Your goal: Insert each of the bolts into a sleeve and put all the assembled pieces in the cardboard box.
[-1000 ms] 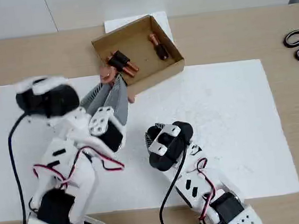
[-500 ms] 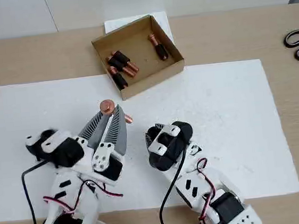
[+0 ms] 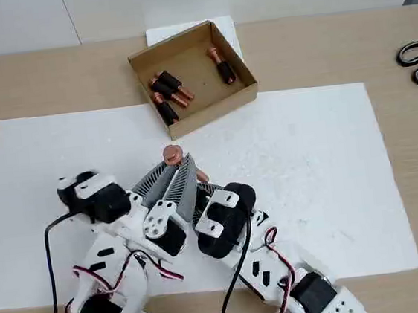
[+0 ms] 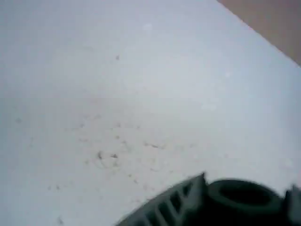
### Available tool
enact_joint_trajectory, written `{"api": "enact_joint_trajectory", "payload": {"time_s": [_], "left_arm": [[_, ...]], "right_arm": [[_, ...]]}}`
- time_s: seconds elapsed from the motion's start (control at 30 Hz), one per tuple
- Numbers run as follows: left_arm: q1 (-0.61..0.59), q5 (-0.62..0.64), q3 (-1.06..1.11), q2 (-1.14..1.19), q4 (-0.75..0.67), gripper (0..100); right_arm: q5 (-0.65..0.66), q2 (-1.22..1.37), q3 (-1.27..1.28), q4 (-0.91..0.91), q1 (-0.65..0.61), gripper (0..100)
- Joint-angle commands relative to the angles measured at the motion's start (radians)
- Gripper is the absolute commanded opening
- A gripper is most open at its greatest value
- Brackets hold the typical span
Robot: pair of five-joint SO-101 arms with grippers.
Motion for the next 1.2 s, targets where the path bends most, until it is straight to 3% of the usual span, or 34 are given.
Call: {"api": "enact_joint_trajectory", "payload": {"time_s": [0.0,0.13,0.3,0.5,1.17], "left_arm": [[-0.032,0.003,-0.018,0.003,-0.026,1],[-0.092,0.003,-0.067,0.008,-0.021,1],[-0.095,0.003,-0.036,0.011,-0.005,1],[-0.095,0.003,-0.027,0.011,-0.005,1],[-0.075,0.003,-0.028,0.011,0.061,1]], "right_arm": [[0.002,-0.013,-0.002,-0.031,0.044,0.8],[-0.002,-0.013,0.002,-0.036,0.116,0.8],[-0.003,-0.013,-0.002,-0.12,0.101,0.8],[0.002,-0.013,-0.003,-0.124,-0.007,0.8],[0.051,-0.013,-0.031,-0.13,0.054,0.8]]}}
